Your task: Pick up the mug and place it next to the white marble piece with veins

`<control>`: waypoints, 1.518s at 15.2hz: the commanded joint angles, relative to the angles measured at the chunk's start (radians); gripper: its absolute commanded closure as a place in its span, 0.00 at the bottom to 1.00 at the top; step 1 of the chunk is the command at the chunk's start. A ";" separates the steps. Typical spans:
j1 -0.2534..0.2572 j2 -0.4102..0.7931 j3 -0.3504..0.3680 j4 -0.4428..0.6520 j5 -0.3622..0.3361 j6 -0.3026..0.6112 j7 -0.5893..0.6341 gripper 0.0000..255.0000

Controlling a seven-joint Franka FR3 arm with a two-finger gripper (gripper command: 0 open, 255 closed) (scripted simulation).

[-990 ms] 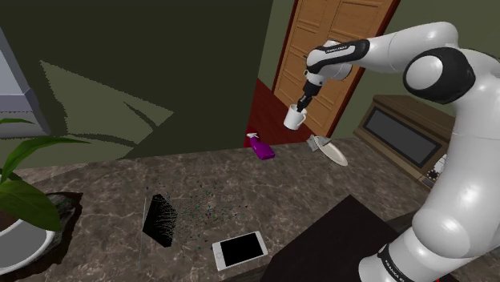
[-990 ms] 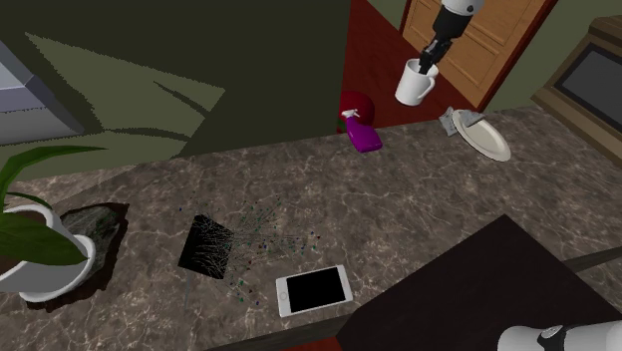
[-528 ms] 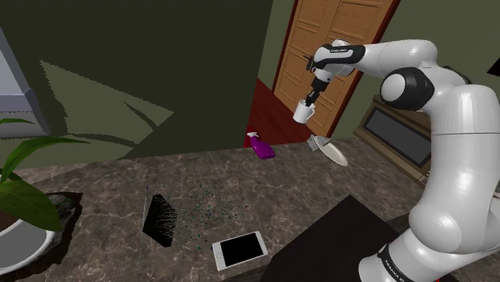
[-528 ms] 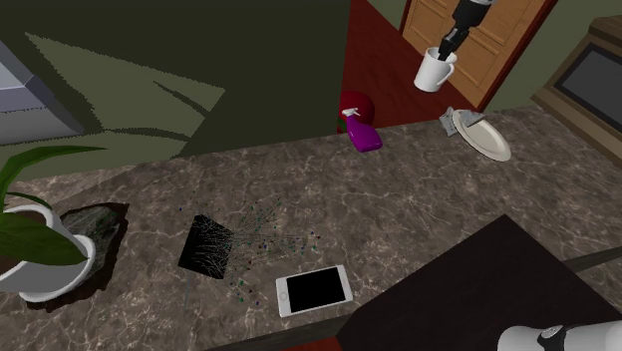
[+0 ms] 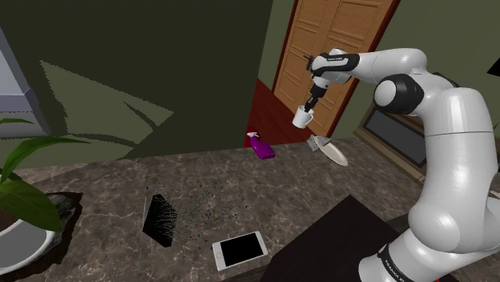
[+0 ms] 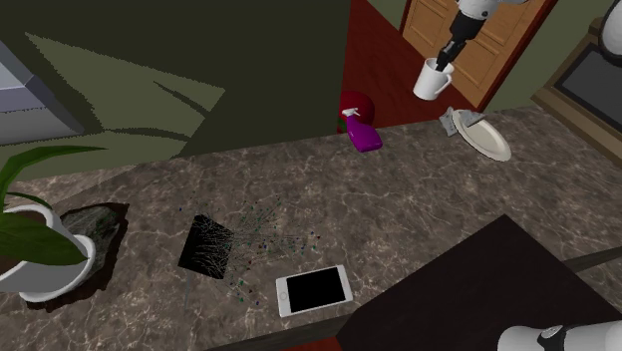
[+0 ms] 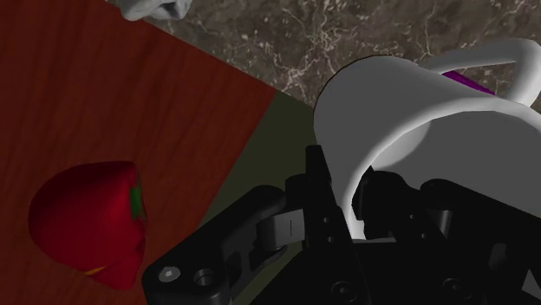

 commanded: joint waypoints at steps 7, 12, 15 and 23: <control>0.001 0.036 0.004 -0.048 0.008 0.083 -0.015 1.00; 0.001 0.065 0.007 -0.066 0.012 0.130 -0.023 1.00; 0.000 0.085 0.009 -0.072 0.015 0.156 -0.028 1.00; -0.002 0.145 0.015 -0.077 0.023 0.221 -0.040 1.00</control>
